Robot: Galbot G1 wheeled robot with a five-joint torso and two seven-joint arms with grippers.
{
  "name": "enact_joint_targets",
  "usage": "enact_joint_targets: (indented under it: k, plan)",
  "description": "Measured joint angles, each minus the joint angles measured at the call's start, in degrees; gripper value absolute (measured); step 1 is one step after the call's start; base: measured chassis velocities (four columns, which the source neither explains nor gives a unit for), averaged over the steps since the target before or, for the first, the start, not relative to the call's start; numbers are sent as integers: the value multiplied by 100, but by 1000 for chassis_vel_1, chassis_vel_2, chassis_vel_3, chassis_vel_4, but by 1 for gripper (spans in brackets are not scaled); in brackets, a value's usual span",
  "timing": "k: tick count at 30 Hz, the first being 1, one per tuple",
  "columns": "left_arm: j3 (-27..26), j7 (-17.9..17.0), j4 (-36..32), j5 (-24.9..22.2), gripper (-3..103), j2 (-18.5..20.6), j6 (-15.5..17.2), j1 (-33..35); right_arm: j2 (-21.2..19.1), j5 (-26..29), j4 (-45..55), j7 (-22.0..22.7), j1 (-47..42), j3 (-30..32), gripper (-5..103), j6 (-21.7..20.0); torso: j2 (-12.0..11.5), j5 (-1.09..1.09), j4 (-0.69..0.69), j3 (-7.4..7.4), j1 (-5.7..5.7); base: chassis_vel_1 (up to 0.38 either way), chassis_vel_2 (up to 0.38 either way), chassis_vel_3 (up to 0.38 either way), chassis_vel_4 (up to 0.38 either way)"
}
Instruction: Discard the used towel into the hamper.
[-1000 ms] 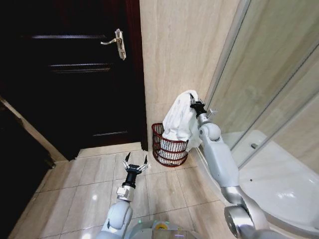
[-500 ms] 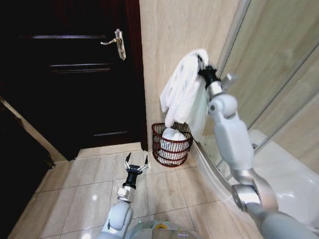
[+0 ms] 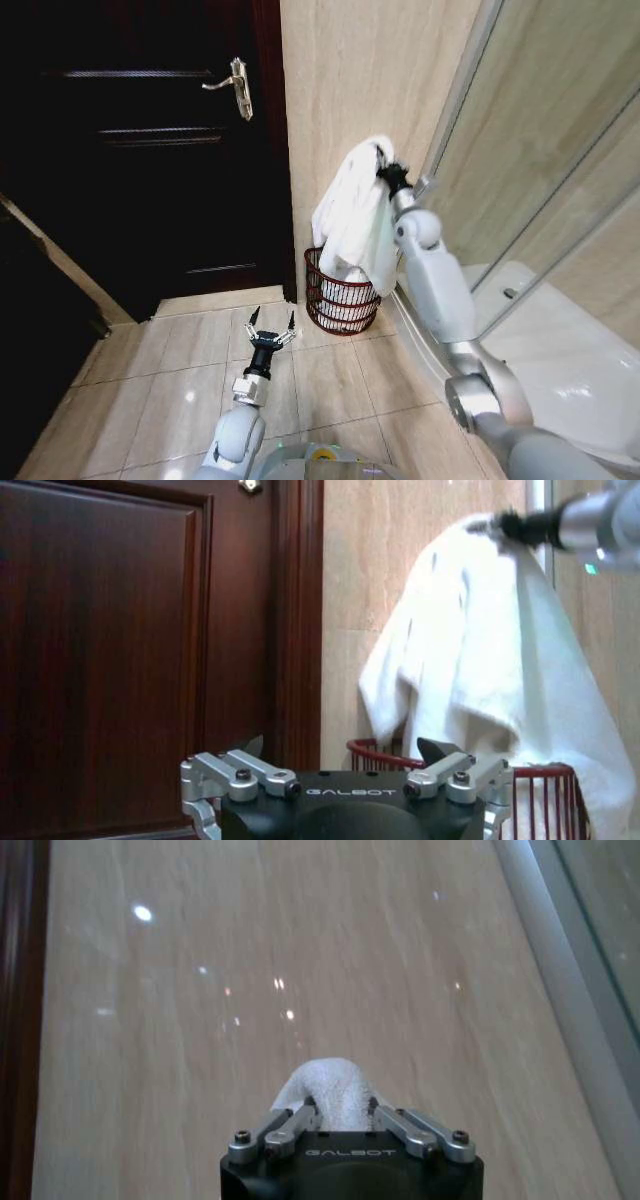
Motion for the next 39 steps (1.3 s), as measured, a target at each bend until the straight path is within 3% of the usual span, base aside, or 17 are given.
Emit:
enact_joint_targets:
  k: [10,18,21,23,25,30,31,35,39]
  plan:
    - [-33,2,-30,-72,100,28,-34,2,-141,-267,205,-3,-1121,64,15,28,0,1,-1,0,0,0,0,0,0]
    - [-25,12,-34,-126,100,33,-65,5,-433,-464,991,148,-2238,73,15,-903,0,0,-2,-1,0,0,0,0,0]
    - [-30,14,-37,-133,100,39,-69,14,-502,-460,1022,247,-2359,73,15,-1173,0,1,-2,-1,-1,0,0,0,0]
    - [-43,17,-48,-145,100,40,-69,27,-567,-357,1026,406,-2366,73,15,-1670,0,1,-1,-1,-1,0,0,0,0]
    - [-45,17,-48,-145,100,41,-70,27,-577,-325,1025,435,-2352,71,15,-1754,0,1,-1,-1,-1,0,0,0,0]
    - [-59,19,-48,-146,100,39,-72,34,-681,382,1025,700,-1798,21,15,-2992,0,0,0,0,0,0,0,0,0]
    - [-59,19,-48,-146,100,39,-72,34,-681,382,1025,700,-1798,21,15,-2992,0,0,0,0,0,0,0,0,0]
    - [-89,21,-119,-144,100,37,-72,59,-812,1021,831,928,-1163,-174,15,-3725,-1,0,0,0,0,0,0,0,0]
    - [-141,27,-173,-150,100,30,-74,122,-1040,1395,664,1035,-878,-533,15,-3859,-1,0,-1,0,0,0,0,0,0]
